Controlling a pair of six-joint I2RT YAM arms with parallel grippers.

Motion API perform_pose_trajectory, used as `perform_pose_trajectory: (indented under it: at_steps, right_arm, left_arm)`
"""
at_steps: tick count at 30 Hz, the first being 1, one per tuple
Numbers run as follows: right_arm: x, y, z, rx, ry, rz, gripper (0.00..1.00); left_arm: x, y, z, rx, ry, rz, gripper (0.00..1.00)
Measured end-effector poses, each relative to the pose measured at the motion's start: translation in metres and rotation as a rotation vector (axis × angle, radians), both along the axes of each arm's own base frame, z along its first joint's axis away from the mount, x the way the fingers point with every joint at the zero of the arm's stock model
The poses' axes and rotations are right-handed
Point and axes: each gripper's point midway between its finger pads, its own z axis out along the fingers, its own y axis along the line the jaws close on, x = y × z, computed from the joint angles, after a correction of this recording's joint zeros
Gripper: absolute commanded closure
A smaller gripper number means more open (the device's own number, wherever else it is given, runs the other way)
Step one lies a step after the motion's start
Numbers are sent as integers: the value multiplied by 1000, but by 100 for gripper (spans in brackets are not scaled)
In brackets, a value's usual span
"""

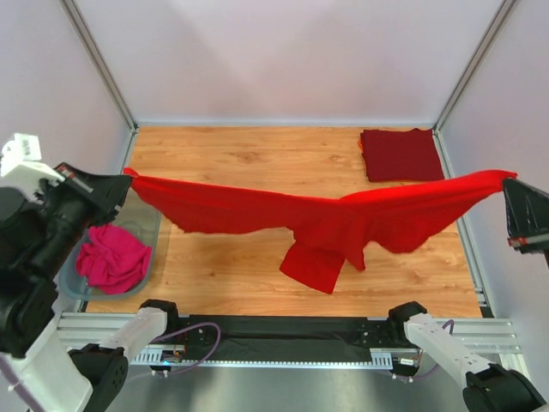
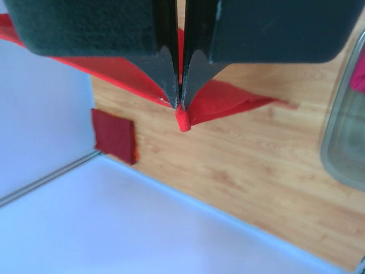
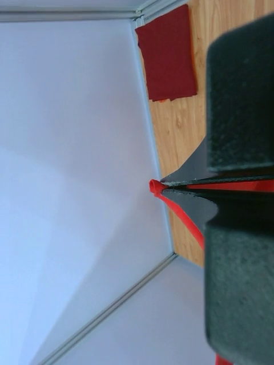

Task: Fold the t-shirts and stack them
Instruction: Flatten the tshirt out

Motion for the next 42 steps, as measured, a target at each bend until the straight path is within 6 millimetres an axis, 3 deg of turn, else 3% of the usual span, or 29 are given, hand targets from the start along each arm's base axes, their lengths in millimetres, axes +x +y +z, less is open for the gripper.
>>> perform_pose_trajectory:
  at_steps: [4, 7, 10, 13, 15, 19, 22, 25, 27, 30, 32, 34, 35, 38, 42]
  right_arm:
    - [-25, -2, 2, 40, -24, 37, 100]
    - [-30, 0, -9, 50, -2, 57, 100]
    - [-22, 5, -18, 38, 31, 65, 100]
    - [1, 12, -34, 4, 95, 61, 100]
    - [23, 19, -47, -27, 146, 58, 100]
    - [94, 41, -84, -105, 253, 53, 100]
    - [155, 58, -108, -165, 321, 42, 100]
    - [229, 77, -130, -225, 380, 22, 100]
    - [270, 86, -137, -264, 420, 9, 100]
    - [323, 94, -123, -303, 414, -24, 100]
    - [346, 95, -89, -304, 333, -48, 100]
    - [348, 87, -50, -297, 236, -88, 100]
    - [344, 82, -37, -294, 204, -105, 100]
    - [305, 61, 13, -269, 66, -163, 100]
    - [233, 31, 51, -251, -44, -226, 100]
  left_arm:
    - [-29, -5, 25, -32, -110, -46, 100]
    - [-46, -12, 16, -57, -107, -88, 100]
    - [-39, -16, -3, -56, -39, -104, 100]
    - [-15, -17, -32, -30, 74, -97, 100]
    - [4, -15, -50, -11, 147, -77, 100]
    - [54, -9, -95, 38, 310, -17, 100]
    - [103, -8, -122, 71, 403, 10, 100]
    - [167, -3, -150, 62, 491, 42, 100]
    - [208, 4, -155, 14, 532, 70, 100]
    - [264, 24, -136, -66, 476, 132, 100]
    - [290, 33, -105, -117, 372, 150, 100]
    - [300, 34, -66, -161, 250, 140, 100]
    - [300, 31, -49, -179, 195, 125, 100]
    - [284, 18, -8, -213, 66, 65, 100]
    - [245, 7, 12, -213, 3, 15, 100]
